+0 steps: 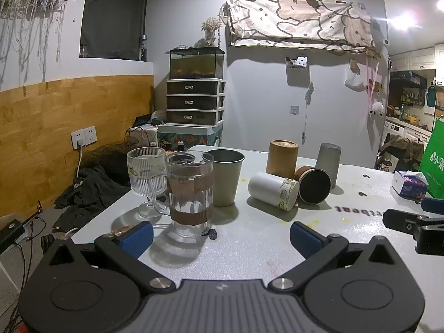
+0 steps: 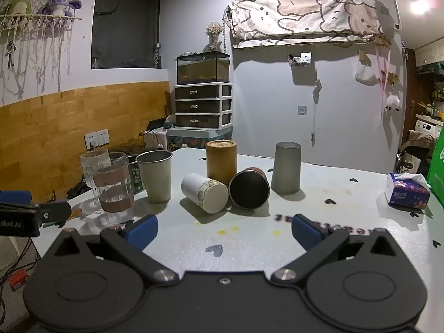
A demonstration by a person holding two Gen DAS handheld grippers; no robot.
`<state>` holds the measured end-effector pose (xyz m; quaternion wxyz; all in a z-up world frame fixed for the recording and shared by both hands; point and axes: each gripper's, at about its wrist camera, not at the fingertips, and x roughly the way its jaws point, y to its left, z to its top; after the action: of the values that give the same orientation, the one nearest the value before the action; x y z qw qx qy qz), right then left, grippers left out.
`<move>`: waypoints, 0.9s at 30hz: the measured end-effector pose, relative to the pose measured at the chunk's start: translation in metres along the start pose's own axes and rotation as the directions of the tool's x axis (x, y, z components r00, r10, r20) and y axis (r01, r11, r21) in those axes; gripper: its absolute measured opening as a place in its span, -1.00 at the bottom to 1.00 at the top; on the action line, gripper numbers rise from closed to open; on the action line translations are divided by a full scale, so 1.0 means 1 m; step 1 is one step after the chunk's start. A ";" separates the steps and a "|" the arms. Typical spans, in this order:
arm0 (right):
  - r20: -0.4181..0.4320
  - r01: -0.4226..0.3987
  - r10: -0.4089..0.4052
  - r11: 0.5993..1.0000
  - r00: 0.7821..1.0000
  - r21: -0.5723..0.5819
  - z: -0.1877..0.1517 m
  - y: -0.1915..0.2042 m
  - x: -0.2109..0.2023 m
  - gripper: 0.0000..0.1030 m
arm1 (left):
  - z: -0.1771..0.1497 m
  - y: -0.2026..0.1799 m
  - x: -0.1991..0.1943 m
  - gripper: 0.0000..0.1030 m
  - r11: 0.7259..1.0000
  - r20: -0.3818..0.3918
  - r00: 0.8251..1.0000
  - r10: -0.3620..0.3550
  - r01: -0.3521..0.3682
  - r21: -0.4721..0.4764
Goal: Flip cup upright
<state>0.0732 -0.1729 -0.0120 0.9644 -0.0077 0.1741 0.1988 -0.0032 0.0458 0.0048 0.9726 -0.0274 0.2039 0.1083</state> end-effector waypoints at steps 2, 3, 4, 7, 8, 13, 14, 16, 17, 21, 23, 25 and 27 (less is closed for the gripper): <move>0.000 0.000 0.000 1.000 1.000 0.000 0.000 0.000 0.000 1.00 | 0.000 0.000 0.000 1.00 1.000 0.000 1.000 0.000 0.000 0.000; 0.000 0.000 0.000 1.000 1.000 0.000 0.000 0.000 0.000 1.00 | 0.000 0.000 0.000 1.00 1.000 0.000 1.000 0.000 0.000 0.000; 0.000 0.000 0.000 1.000 1.000 0.000 0.000 0.000 0.000 1.00 | 0.000 0.000 0.000 1.00 1.000 0.000 1.000 0.000 0.000 0.000; 0.000 0.000 0.000 1.000 1.000 0.000 0.000 0.000 0.000 1.00 | 0.000 0.000 0.000 1.00 1.000 -0.001 1.000 0.000 0.000 0.000; 0.000 0.000 0.000 1.000 1.000 0.000 0.000 0.000 0.000 1.00 | 0.000 0.000 0.000 1.00 1.000 0.000 1.000 0.000 0.000 -0.001; -0.002 -0.001 0.001 1.000 1.000 -0.001 0.000 0.000 0.000 1.00 | 0.000 0.000 0.000 1.00 1.000 -0.001 1.000 0.001 -0.001 -0.001; -0.002 -0.001 0.001 1.000 1.000 -0.001 0.000 0.000 0.000 1.00 | 0.000 0.001 0.000 1.00 1.000 -0.001 1.000 0.001 -0.001 -0.001; -0.003 -0.001 0.001 1.000 1.000 -0.001 -0.001 0.001 0.000 1.00 | 0.000 0.001 0.000 1.00 1.000 -0.001 1.000 0.001 -0.001 0.000; -0.002 -0.001 0.001 1.000 1.000 -0.001 0.000 0.001 0.000 1.00 | 0.000 0.001 0.000 1.00 1.000 0.000 1.000 0.001 -0.001 -0.001; -0.004 -0.003 0.003 1.000 1.000 -0.002 -0.001 0.000 0.001 1.00 | 0.000 0.001 0.001 1.00 1.000 0.000 1.000 0.001 -0.001 -0.001; -0.006 -0.004 0.004 1.000 1.000 -0.002 -0.002 0.001 0.002 1.00 | 0.000 0.001 0.001 1.00 1.000 0.000 1.000 0.001 -0.001 0.000; -0.005 -0.006 0.006 1.000 1.000 -0.002 -0.002 0.001 0.002 1.00 | -0.001 0.001 0.001 1.00 1.000 0.000 1.000 0.001 -0.001 0.000; -0.005 -0.007 0.007 1.000 1.000 -0.002 -0.002 0.001 0.001 1.00 | -0.001 0.002 0.001 1.00 1.000 -0.001 1.000 0.000 0.000 0.000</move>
<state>0.0730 -0.1714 -0.0144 0.9633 -0.0086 0.1762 0.2021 -0.0033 0.0474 0.0038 0.9725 -0.0277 0.2042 0.1085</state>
